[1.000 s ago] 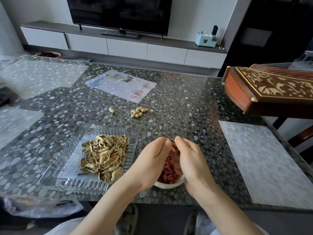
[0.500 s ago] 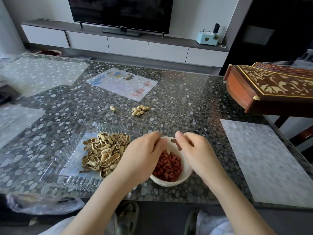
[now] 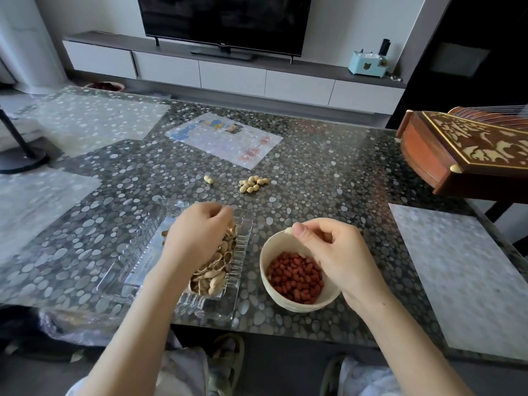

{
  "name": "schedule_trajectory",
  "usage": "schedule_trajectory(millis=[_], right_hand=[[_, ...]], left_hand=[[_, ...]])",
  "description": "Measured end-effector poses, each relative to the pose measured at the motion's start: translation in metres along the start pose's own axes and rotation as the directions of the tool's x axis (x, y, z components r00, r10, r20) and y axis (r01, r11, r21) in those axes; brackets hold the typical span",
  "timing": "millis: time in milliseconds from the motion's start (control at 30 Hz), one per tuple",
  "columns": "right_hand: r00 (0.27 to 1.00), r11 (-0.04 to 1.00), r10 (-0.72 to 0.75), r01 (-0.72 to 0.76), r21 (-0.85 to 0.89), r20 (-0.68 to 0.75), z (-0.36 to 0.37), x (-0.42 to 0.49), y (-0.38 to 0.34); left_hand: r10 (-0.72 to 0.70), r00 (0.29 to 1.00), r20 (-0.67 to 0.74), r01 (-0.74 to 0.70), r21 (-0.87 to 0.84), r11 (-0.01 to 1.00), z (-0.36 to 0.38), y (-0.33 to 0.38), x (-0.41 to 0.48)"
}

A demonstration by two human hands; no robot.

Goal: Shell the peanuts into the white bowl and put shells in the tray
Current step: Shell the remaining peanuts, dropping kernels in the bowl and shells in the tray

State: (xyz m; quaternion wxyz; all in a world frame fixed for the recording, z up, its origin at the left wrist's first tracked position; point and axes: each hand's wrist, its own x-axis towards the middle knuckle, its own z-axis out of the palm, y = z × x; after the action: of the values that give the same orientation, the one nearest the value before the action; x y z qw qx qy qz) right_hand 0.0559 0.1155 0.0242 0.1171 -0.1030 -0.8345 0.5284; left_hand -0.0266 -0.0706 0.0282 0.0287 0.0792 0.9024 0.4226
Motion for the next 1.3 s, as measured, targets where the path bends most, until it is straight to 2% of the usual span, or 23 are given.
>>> schedule_trajectory(millis=[133, 233, 333, 400, 467, 533, 633, 767, 900, 1100, 1200, 1300], right_hand=[[0.984, 0.991, -0.131, 0.131, 0.009, 0.12, 0.034, 0.005, -0.015], [0.962, 0.974, -0.191, 0.21, -0.081, 0.195, 0.056, 0.014, -0.023], [0.924, 0.942, -0.185, 0.264, -0.207, 0.334, 0.076, 0.022, -0.033], [0.909, 0.915, -0.151, 0.278, -0.293, 0.389, 0.08, 0.031, -0.037], [0.928, 0.915, -0.143, 0.257, -0.312, 0.343, 0.081, 0.049, -0.037], [0.97, 0.904, -0.123, 0.197, -0.379, 0.21, 0.083, 0.078, -0.03], [0.996, 0.775, -0.039, 0.077, -0.628, 0.074, 0.087, 0.131, -0.01], [0.987, 0.598, 0.053, 0.088, -0.797, 0.149, 0.094, 0.179, 0.017], [0.976, 0.542, 0.115, 0.094, -0.835, 0.184, 0.099, 0.198, 0.027], [0.963, 0.629, 0.087, 0.145, -0.764, 0.255, 0.09, 0.186, 0.026], [0.976, 0.771, 0.016, 0.126, -0.624, 0.217, 0.078, 0.164, 0.011], [0.983, 0.904, -0.096, 0.151, -0.401, 0.154, 0.064, 0.12, -0.011]], left_hand=[[-0.13, 0.989, -0.07, 0.135, 0.068, 0.989, -0.028, -0.032, 0.012], [-0.185, 0.983, 0.005, 0.183, 0.136, 0.974, -0.03, -0.044, 0.017], [-0.202, 0.978, 0.05, 0.185, 0.232, 0.955, -0.03, -0.052, 0.021], [-0.194, 0.981, 0.028, 0.18, 0.254, 0.95, -0.031, -0.053, 0.022], [-0.186, 0.982, -0.022, 0.186, 0.247, 0.951, -0.033, -0.056, 0.024], [-0.187, 0.981, -0.059, 0.196, 0.222, 0.955, -0.034, -0.055, 0.026], [-0.168, 0.979, -0.117, 0.187, 0.171, 0.968, -0.034, -0.049, 0.027], [-0.132, 0.976, -0.176, 0.155, 0.127, 0.98, -0.036, -0.045, 0.031], [-0.117, 0.971, -0.207, 0.142, 0.109, 0.984, -0.035, -0.043, 0.033], [-0.067, 0.972, -0.223, 0.089, 0.09, 0.992, -0.029, -0.038, 0.035], [-0.031, 0.978, -0.205, 0.04, 0.038, 0.998, -0.024, -0.033, 0.034], [0.034, 0.988, -0.148, -0.039, -0.031, 0.999, -0.016, -0.023, 0.027]])
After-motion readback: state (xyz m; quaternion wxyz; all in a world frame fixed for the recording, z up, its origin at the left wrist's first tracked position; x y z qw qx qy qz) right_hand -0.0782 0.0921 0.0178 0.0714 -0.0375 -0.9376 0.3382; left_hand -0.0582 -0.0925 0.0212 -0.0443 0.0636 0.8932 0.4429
